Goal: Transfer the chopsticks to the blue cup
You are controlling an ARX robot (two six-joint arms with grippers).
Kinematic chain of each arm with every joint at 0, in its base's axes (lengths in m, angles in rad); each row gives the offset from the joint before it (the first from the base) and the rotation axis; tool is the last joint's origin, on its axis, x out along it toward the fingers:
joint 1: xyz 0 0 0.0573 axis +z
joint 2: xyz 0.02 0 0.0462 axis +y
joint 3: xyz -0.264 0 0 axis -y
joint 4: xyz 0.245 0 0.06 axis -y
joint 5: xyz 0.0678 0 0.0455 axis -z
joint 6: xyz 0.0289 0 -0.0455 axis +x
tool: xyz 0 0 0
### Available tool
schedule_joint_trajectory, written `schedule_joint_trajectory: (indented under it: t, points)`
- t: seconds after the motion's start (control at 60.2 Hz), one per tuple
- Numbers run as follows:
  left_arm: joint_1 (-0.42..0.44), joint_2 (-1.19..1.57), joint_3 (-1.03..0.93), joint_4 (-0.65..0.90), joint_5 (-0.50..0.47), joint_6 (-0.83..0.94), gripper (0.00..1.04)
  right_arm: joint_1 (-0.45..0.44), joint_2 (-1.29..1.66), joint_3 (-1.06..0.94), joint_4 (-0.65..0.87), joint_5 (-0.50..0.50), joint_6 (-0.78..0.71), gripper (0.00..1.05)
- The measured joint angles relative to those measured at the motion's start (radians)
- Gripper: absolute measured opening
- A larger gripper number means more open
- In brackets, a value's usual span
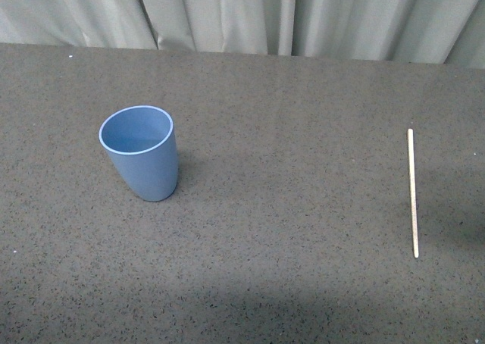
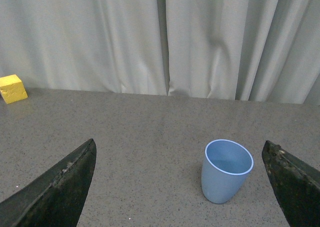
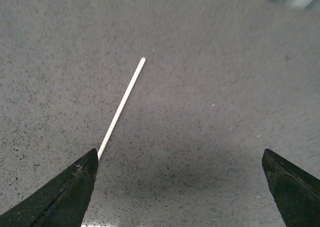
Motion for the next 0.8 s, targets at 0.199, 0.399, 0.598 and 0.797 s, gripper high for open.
schedule_joint_trajectory:
  t: [0.199,0.399,0.598,0.797]
  points:
    - [0.000,0.000,0.000,0.000,0.000,0.000,0.98,0.027,0.412,0.364,-0.279,-0.059,0.182,0.95]
    - [0.000,0.000,0.000,0.000,0.000,0.000,0.98,0.066,0.600,0.548,-0.404,-0.068,0.284,0.95]
    - [0.000,0.000,0.000,0.000,0.000,0.000,0.98,0.093,0.723,0.655,-0.473,-0.058,0.351,0.95]
    - [0.000,0.000,0.000,0.000,0.000,0.000,0.98,0.101,0.798,0.737,-0.537,-0.067,0.398,0.95]
